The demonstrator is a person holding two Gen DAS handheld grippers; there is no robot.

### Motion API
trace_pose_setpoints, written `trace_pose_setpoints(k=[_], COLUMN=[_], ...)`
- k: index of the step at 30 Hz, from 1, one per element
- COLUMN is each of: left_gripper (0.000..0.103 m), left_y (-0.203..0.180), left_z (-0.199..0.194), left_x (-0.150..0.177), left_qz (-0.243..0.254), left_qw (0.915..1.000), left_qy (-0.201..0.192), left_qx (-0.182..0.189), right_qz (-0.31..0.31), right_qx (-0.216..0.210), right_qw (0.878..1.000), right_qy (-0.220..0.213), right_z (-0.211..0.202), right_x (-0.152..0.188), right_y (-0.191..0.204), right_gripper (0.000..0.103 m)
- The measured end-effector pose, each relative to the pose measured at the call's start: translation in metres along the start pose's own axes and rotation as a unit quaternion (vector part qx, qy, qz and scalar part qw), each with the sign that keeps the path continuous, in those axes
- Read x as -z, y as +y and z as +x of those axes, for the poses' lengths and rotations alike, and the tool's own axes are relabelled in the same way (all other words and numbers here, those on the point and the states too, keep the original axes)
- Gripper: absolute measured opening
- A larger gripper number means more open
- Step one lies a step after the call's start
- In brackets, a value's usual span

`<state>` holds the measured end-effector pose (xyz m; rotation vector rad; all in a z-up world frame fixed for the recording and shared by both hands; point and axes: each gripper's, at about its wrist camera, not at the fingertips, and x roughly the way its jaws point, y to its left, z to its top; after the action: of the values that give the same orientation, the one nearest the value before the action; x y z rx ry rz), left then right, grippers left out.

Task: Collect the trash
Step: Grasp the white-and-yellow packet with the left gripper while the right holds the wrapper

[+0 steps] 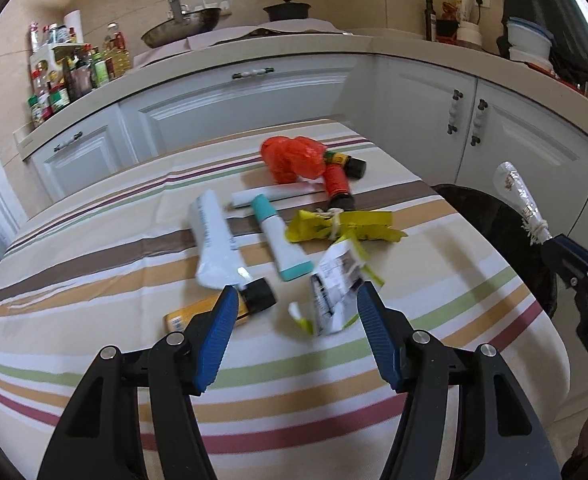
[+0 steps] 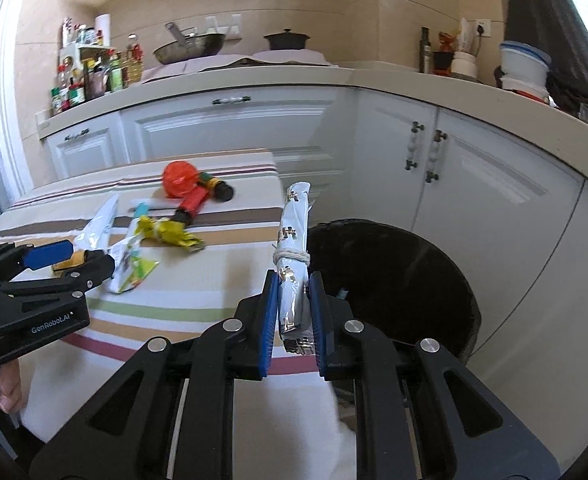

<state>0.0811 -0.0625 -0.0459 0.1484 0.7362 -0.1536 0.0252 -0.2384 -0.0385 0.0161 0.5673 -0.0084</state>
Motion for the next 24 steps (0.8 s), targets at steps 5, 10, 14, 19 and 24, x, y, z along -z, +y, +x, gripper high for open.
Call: trace_pose_setpoints(k=[5, 10, 14, 19, 24], left_gripper=[0.061, 0.047, 0.035, 0.033, 0.033], left_y=[-0.01, -0.016, -0.018, -0.019, -0.025], left_z=[0.009, 0.023, 0.026, 0.018, 0.0], left_x=[-0.007, -0.01, -0.009, -0.009, -0.018], left_qz=[0.01, 0.008, 0.007, 0.008, 0.014], left_qw=[0.9999, 0.9993, 0.9988, 0.9993, 0.9992], left_qy=[0.003, 0.03, 0.039, 0.019, -0.01], left_qx=[0.003, 0.022, 0.027, 0.03, 0.037], right_qz=[0.015, 0.024, 0.028, 0.033, 0.036], right_qx=[0.003, 0.004, 0.003, 0.002, 0.009], right_qw=[1.0, 1.0, 1.0, 0.999, 0.999], right_qy=[0.002, 0.003, 0.004, 0.002, -0.005], right_z=[0.006, 0.011, 0.013, 0.014, 0.009], right_x=[0.0, -0.001, 0.0, 0.0, -0.003], right_y=[-0.014, -0.022, -0.025, -0.029, -0.034], right_gripper=[0.016, 0.016, 0.016, 0.016, 0.016])
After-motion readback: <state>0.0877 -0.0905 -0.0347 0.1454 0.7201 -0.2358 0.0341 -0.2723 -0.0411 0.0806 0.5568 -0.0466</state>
